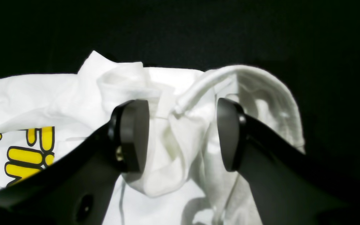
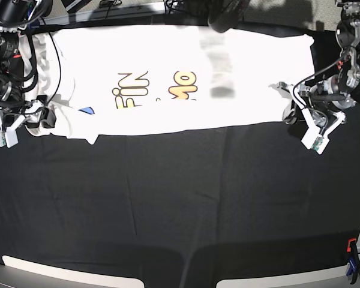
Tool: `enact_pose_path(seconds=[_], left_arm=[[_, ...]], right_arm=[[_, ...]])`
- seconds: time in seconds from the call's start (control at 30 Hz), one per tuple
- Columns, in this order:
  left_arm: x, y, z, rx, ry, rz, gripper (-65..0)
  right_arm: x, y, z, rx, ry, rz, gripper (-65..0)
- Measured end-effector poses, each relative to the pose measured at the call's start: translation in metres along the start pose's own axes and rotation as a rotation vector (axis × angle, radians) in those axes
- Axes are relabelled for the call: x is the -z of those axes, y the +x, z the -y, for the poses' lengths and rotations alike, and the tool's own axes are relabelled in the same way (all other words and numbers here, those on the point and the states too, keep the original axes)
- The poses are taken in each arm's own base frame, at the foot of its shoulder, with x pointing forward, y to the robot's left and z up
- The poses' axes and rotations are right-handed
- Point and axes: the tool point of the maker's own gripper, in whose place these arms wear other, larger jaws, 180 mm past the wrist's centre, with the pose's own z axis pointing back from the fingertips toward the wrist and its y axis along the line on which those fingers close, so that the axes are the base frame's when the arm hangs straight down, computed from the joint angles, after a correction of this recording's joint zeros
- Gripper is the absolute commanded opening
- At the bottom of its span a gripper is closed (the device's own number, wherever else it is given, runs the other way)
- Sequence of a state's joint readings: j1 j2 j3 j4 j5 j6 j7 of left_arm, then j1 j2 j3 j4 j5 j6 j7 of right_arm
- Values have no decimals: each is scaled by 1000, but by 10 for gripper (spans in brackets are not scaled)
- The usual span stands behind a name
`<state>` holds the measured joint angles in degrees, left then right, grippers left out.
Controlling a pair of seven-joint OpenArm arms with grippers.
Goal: Layout the t-shirt on the table in an organized manner, then fold the t-shirt properly
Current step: 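Lower the hem onto the collar edge, holding both corners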
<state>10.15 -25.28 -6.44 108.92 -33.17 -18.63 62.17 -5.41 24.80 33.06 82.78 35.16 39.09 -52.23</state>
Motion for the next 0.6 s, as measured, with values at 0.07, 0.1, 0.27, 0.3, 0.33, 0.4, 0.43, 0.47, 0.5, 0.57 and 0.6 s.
enact_pose_path(seconds=[0.07, 0.1, 0.27, 0.3, 0.33, 0.4, 0.43, 0.47, 0.5, 0.57, 0.6], left_arm=[[0, 0, 0, 0, 0, 1, -650], [0, 0, 0, 0, 0, 1, -650], [0, 0, 0, 0, 0, 1, -650], [0, 0, 0, -1, -1, 1, -650], [0, 1, 1, -4, -8, 3, -650], [0, 2, 5, -14, -25, 12, -650], [0, 3, 5, -17, -30, 14, -650], [0, 3, 6, -17, -31, 14, -650], [0, 3, 6, -17, -31, 14, -650], [0, 3, 6, -17, -31, 14, -650], [0, 3, 6, -17, -31, 14, -650]], right_arm=[[-3, 8, -3, -24, -1, 19, -316], [-5, 14, -6, -42, 0, 34, -316], [-16, 41, -17, -120, -1, 91, -316], [-16, 41, -17, -121, -1, 90, -316], [-16, 40, -17, -120, -1, 89, -316], [-15, 37, -18, -116, -2, 82, -316], [-13, 36, -21, -107, 5, 84, -316], [-11, 34, -24, -99, 11, 85, -316], [-9, 31, -26, -92, 12, 81, -316], [-4, 24, -28, -90, -1, 66, -316], [-3, 23, -25, -104, -25, 64, -316]])
